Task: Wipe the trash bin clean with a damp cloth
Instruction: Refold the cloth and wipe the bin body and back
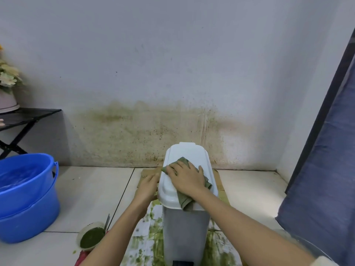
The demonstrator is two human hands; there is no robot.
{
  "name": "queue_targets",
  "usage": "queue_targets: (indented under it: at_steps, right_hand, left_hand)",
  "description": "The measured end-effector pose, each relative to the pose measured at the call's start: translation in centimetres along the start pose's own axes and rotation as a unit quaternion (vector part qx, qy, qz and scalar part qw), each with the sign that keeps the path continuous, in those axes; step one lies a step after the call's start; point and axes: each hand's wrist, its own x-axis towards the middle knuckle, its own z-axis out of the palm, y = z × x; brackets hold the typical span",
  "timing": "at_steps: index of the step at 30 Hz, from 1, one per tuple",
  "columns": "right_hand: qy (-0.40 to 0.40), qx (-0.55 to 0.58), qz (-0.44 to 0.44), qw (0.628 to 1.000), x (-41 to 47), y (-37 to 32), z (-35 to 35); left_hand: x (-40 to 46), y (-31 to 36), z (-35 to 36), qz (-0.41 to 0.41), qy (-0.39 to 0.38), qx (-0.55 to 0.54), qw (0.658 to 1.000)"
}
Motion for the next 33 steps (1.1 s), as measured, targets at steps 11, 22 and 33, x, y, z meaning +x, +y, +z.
queue_targets:
  at_steps: [11,22,33]
  right_hand:
    - [0.012,0.463,0.27,0.844,-4.1,6.0,-1.8]
    - [0.018,0.494,0.173,0.852,-0.4,9.7,-7.1]
    - [0.124,0.3,0.237,0.916,-4.5,9.3,-5.9]
  left_hand:
    - [6.1,2.2,1.0,-0.169,-0.048,-0.003,0.984]
    - [0.4,2.9,3.6,-0.166,-0.012,-0.127,0.978]
    - [-2.6,1.4,5.6,-0.171,-0.021,-0.112,0.979]
